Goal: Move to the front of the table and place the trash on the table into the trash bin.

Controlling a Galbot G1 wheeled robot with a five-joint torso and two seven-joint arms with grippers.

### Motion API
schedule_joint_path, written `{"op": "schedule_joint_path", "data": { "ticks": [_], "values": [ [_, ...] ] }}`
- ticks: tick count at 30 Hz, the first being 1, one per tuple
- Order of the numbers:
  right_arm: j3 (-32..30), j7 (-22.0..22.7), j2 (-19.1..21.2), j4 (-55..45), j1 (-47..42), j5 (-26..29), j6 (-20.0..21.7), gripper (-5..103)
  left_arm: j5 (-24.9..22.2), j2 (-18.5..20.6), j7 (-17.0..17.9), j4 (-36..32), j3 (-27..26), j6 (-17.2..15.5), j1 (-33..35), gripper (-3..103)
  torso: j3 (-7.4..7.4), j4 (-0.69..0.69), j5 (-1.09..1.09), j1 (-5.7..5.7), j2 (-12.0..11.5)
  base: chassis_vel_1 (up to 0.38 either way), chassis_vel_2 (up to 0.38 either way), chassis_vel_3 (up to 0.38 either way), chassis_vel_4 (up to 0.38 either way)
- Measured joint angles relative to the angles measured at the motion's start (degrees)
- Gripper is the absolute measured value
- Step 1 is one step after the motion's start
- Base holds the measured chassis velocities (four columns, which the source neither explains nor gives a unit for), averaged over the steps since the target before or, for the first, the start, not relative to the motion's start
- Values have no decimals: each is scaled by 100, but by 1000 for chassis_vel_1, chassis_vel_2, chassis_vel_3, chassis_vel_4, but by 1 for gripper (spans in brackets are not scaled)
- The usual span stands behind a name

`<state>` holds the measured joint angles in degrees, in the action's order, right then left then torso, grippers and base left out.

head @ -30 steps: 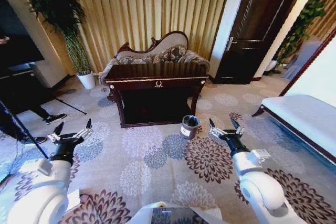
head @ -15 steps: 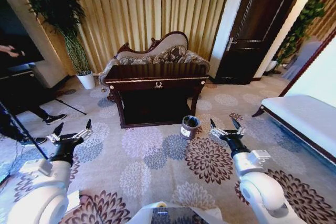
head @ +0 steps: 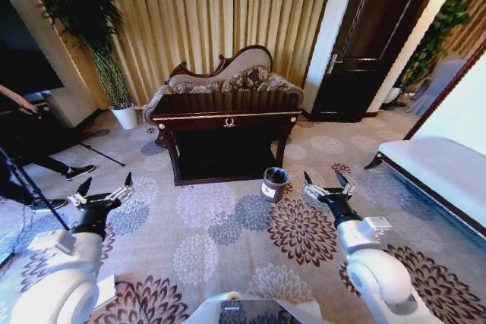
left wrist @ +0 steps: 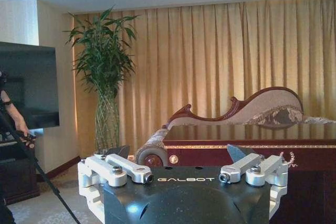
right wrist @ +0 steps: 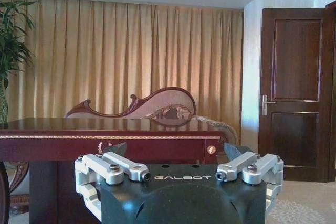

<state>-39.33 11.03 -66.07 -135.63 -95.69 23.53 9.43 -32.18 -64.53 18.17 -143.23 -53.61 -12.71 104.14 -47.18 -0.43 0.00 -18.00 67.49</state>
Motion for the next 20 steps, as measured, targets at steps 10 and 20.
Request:
{"op": "schedule_joint_path", "data": {
  "ticks": [10,20],
  "values": [
    [0,-4,0,-2,0,2,0,100,-1,1,-1,0,0,0,0,100,0,0,0,0,0,0,0,0,0],
    [0,-6,0,-2,0,2,0,100,-1,1,-2,0,0,0,-1,100,0,0,0,0,0,0,0,0,0]
  ]
}}
